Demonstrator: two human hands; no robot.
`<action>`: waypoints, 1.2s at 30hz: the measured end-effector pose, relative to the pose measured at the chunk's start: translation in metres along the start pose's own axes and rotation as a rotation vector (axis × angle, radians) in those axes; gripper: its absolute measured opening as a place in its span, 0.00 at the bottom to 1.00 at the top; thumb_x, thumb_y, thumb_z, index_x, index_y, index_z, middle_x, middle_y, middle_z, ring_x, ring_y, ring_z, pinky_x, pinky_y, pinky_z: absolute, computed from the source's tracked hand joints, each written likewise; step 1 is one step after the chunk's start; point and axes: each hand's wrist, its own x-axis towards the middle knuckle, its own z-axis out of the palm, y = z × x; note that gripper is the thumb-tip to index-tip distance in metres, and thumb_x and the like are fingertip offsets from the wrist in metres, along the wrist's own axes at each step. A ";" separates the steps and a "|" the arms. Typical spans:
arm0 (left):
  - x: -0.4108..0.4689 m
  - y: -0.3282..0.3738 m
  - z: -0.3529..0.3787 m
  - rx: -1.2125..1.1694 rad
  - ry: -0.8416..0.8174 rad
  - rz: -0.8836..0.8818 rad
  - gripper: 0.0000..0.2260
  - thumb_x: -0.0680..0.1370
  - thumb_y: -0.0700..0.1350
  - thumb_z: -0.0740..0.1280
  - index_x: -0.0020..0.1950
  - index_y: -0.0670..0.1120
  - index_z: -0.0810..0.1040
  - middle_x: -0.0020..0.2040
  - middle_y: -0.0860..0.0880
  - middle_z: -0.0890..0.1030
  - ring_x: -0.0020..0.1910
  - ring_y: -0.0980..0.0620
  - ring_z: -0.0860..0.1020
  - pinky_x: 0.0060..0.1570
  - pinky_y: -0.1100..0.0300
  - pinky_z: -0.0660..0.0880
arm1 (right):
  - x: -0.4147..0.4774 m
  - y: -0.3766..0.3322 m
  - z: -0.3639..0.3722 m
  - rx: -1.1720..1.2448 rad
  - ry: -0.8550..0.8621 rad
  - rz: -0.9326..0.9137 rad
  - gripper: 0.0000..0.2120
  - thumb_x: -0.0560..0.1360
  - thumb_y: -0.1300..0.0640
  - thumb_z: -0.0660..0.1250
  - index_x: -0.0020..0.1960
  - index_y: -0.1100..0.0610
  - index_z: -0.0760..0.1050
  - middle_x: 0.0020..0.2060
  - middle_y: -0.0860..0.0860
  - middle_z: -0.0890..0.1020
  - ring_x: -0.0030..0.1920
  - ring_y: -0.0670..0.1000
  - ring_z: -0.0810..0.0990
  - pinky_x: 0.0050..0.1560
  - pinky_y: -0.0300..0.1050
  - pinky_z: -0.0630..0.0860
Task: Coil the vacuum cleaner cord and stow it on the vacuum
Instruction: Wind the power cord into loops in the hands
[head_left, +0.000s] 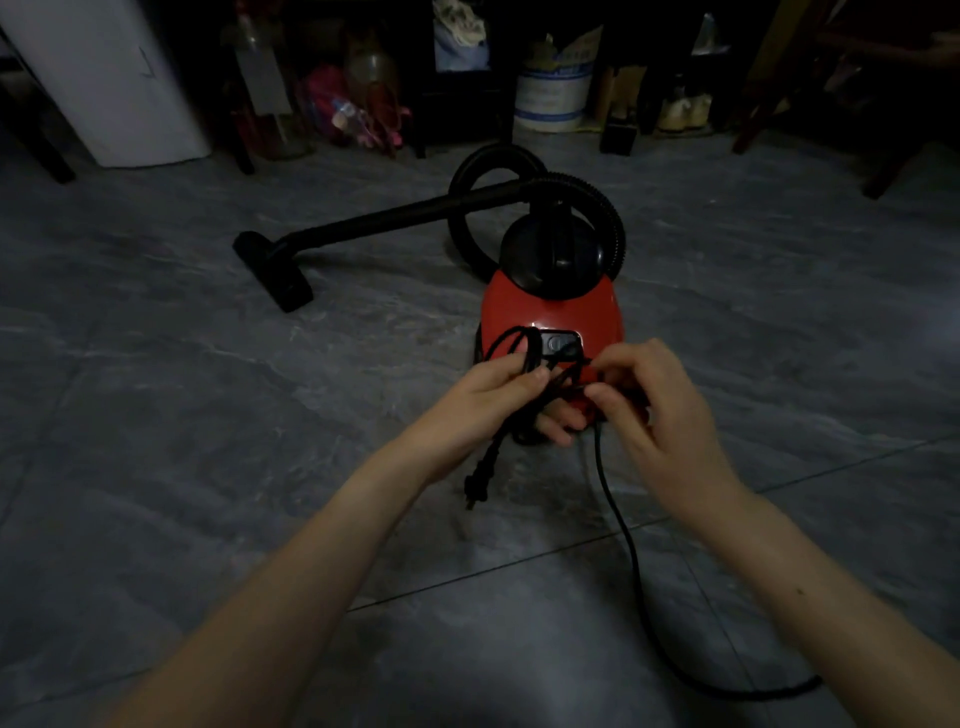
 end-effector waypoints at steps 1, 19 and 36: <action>-0.001 0.001 0.002 0.010 -0.025 -0.009 0.14 0.83 0.42 0.53 0.63 0.37 0.72 0.46 0.35 0.81 0.38 0.47 0.82 0.46 0.58 0.78 | 0.001 -0.001 0.000 0.012 0.027 0.024 0.04 0.78 0.63 0.64 0.52 0.59 0.74 0.44 0.47 0.72 0.46 0.37 0.72 0.47 0.29 0.67; -0.003 0.007 0.003 -0.262 -0.106 -0.075 0.17 0.80 0.49 0.58 0.52 0.35 0.76 0.25 0.52 0.62 0.20 0.59 0.59 0.35 0.62 0.72 | -0.002 0.018 -0.002 0.637 -0.086 0.371 0.20 0.77 0.45 0.60 0.65 0.52 0.71 0.58 0.41 0.80 0.63 0.44 0.76 0.61 0.40 0.74; 0.002 0.004 -0.027 -0.641 0.046 -0.020 0.16 0.75 0.53 0.61 0.48 0.40 0.75 0.23 0.54 0.64 0.19 0.60 0.62 0.35 0.64 0.76 | -0.013 0.022 -0.001 0.584 0.090 0.531 0.10 0.81 0.62 0.58 0.43 0.57 0.73 0.32 0.54 0.78 0.29 0.47 0.72 0.28 0.36 0.68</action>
